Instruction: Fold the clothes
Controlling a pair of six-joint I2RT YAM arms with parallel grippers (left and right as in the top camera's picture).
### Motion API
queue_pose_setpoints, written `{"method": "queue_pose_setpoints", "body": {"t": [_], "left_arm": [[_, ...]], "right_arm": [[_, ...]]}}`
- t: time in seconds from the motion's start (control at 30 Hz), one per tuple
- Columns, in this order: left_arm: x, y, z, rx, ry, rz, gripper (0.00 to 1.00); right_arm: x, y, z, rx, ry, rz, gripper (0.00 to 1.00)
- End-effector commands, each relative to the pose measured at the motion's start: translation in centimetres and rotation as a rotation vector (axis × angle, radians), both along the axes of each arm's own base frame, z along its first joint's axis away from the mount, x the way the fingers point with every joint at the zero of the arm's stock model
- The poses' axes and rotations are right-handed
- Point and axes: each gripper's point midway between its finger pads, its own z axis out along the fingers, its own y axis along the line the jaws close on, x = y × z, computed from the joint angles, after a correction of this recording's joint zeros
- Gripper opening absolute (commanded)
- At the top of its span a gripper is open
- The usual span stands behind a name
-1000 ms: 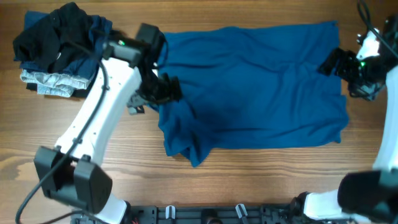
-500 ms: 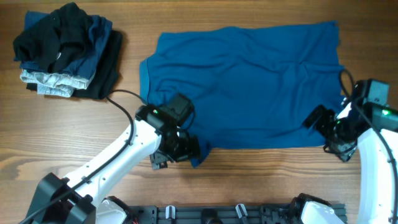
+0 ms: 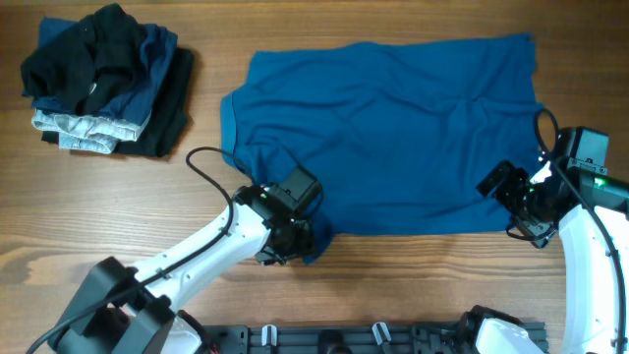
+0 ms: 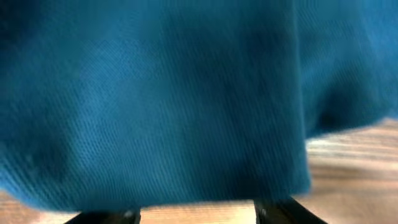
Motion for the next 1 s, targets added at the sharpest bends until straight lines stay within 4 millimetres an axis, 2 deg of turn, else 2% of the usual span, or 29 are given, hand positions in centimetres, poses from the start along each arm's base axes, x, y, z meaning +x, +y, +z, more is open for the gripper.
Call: {"method": "queue_pose_setpoints", "body": {"t": [0.0, 0.07, 0.23, 0.27, 0.3, 0.33, 0.5, 0.6, 0.73, 0.9, 0.97], "left_arm": [[1.8, 1.7, -1.2, 0.116, -0.089, 0.021, 0.44], [2.6, 1.5, -1.6, 0.119, -0.115, 0.023, 0.35], [3.3, 2.0, -2.2, 0.161, -0.140, 0.026, 0.27], [3.5, 2.3, -2.3, 0.177, -0.149, 0.028, 0.22], [3.7, 2.8, -2.2, 0.195, -0.159, 0.035, 0.07], [3.9, 3.3, -2.2, 0.210, -0.159, 0.049, 0.04], [4.5, 8.7, -2.3, 0.275, -0.067, 0.221, 0.04], [6.1, 10.5, -2.3, 0.263, -0.081, 0.300, 0.04], [8.4, 11.2, -2.2, 0.223, -0.146, 0.362, 0.04], [8.9, 11.2, -2.1, 0.214, -0.164, 0.354, 0.04], [8.9, 11.2, -2.1, 0.213, -0.164, 0.355, 0.04]], "right_arm": [[0.4, 0.0, 0.4, 0.001, -0.032, -0.018, 1.00], [0.6, -0.1, 0.5, -0.001, -0.040, -0.018, 1.00], [0.8, -0.2, 0.5, -0.009, -0.047, -0.019, 1.00], [0.7, -0.3, 0.5, -0.015, -0.044, -0.021, 1.00], [0.6, -0.6, 0.5, -0.027, -0.040, -0.023, 1.00], [0.6, -0.8, 0.4, -0.038, -0.036, -0.026, 1.00], [-0.1, -1.4, 0.2, -0.078, -0.003, -0.039, 1.00], [-0.7, -1.3, -0.9, -0.067, 0.038, -0.039, 1.00], [-2.3, -0.3, -3.5, -0.016, 0.129, -0.032, 1.00], [-3.7, 1.3, -3.7, 0.078, 0.192, -0.072, 0.99], [-4.0, 1.3, -3.7, 0.076, 0.206, -0.095, 1.00]]}}
